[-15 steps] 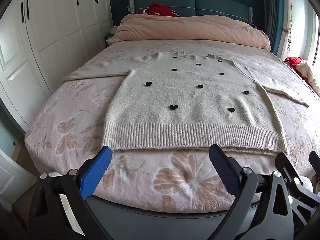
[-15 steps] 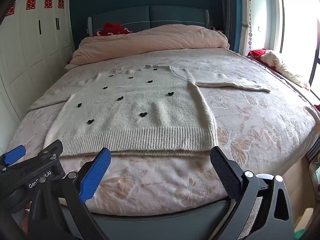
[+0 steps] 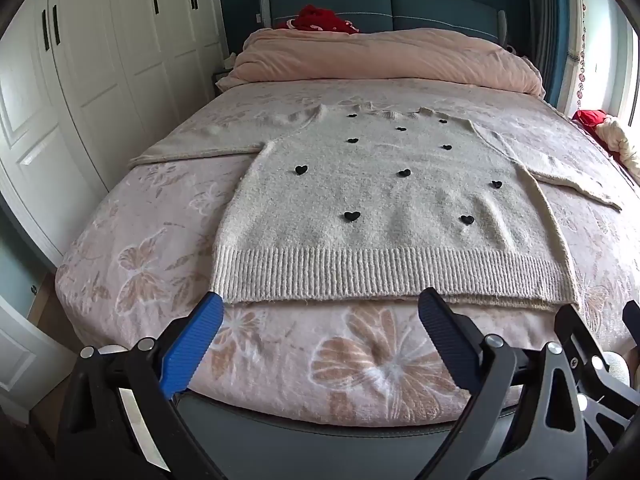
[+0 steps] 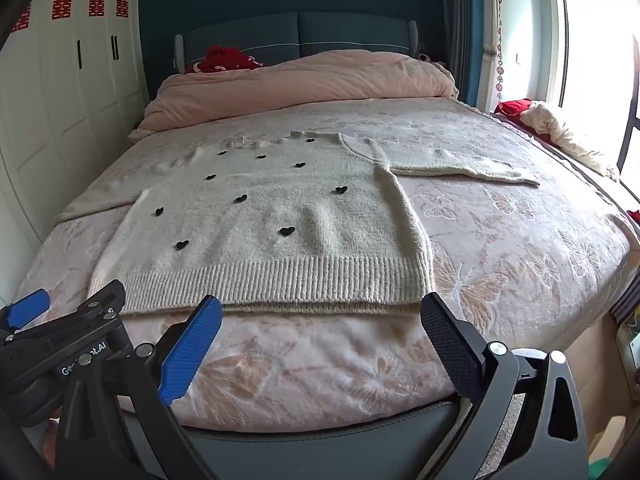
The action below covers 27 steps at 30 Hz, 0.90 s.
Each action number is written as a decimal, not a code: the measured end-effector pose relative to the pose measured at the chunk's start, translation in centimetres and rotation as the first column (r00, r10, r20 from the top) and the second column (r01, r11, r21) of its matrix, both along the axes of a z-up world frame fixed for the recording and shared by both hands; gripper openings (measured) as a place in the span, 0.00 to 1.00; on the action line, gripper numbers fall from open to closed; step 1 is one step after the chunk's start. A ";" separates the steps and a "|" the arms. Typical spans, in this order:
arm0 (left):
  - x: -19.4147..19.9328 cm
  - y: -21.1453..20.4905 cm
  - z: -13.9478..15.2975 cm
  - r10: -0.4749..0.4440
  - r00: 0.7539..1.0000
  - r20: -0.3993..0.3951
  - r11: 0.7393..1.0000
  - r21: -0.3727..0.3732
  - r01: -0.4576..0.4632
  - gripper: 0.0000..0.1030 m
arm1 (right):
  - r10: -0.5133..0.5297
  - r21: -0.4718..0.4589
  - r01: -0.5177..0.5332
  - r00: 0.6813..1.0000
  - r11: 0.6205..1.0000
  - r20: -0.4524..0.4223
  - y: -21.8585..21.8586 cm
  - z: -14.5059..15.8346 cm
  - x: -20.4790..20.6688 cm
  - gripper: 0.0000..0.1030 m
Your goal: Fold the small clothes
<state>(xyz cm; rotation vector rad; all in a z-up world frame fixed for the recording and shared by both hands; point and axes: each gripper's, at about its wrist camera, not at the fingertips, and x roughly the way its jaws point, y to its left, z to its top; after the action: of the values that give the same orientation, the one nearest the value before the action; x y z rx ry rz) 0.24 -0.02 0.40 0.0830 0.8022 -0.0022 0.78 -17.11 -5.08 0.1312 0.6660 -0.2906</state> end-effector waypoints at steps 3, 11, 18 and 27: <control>-0.1 0.2 0.1 0.001 1.000 0.000 1.000 -0.003 -0.001 0.93 | -0.002 0.005 0.002 1.000 1.000 0.003 -0.1 0.3 -0.2 0.95; -0.2 0.0 -0.2 0.004 1.000 -0.001 1.000 0.002 -0.004 0.93 | -0.002 0.016 0.002 1.000 1.000 -0.005 -0.2 0.2 -0.2 0.95; -0.2 0.1 -0.3 0.005 1.000 0.002 1.000 0.006 -0.005 0.93 | -0.002 0.015 0.002 1.000 1.000 -0.004 -0.1 0.2 -0.2 0.95; -0.3 0.0 -0.1 0.011 1.000 0.000 1.000 0.009 -0.011 0.93 | -0.002 0.017 0.002 1.000 1.000 -0.006 -0.2 0.2 -0.2 0.95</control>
<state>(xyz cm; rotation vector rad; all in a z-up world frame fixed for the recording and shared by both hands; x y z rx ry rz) -0.08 -0.03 0.30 0.0876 0.8023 0.0117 0.60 -17.26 -4.86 0.1474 0.6748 -0.2878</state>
